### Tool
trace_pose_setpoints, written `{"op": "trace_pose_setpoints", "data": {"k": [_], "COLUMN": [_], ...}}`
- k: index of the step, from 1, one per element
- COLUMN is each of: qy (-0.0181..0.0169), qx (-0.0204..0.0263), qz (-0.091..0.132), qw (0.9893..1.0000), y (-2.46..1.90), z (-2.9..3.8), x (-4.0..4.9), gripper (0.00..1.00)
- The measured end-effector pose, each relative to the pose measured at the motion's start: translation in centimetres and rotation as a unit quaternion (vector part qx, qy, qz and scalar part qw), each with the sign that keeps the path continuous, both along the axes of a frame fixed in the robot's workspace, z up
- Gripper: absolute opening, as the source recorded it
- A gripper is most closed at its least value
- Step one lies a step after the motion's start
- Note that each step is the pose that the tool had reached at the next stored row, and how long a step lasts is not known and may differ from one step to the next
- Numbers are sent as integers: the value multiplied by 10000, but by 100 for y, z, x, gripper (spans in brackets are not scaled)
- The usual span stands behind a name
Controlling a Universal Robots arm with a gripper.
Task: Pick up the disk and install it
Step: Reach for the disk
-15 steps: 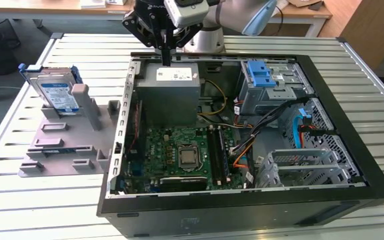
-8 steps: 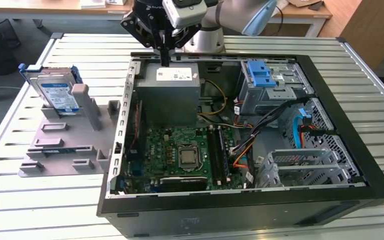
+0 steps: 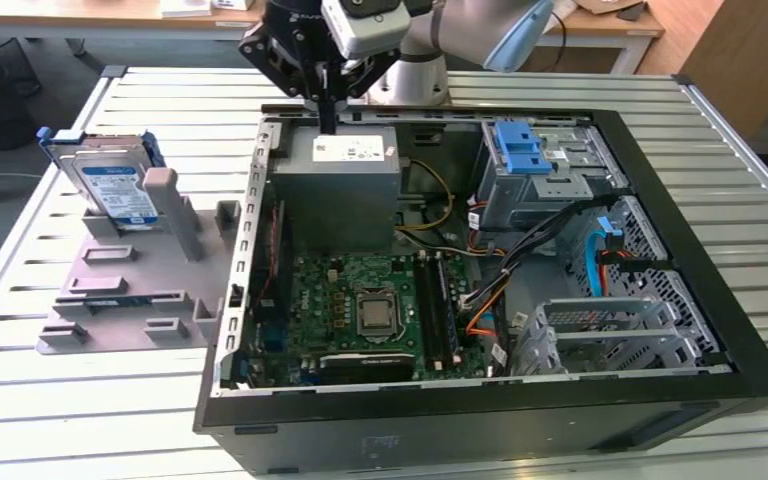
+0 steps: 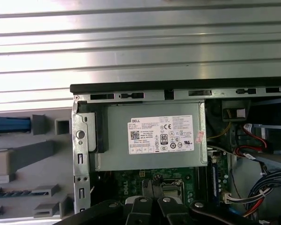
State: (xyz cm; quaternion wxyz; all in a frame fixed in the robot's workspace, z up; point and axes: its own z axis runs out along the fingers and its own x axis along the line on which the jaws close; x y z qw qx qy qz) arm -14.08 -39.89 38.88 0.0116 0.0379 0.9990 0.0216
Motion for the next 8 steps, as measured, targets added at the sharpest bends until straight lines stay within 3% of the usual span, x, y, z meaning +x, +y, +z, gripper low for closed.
{"op": "trace_pose_setpoints", "data": {"k": [8], "qy": [4], "qx": [1], "qz": [1], "qw": [10000], "y": [0], "z": [-17], "x": [-49], "gripper": [11]}}
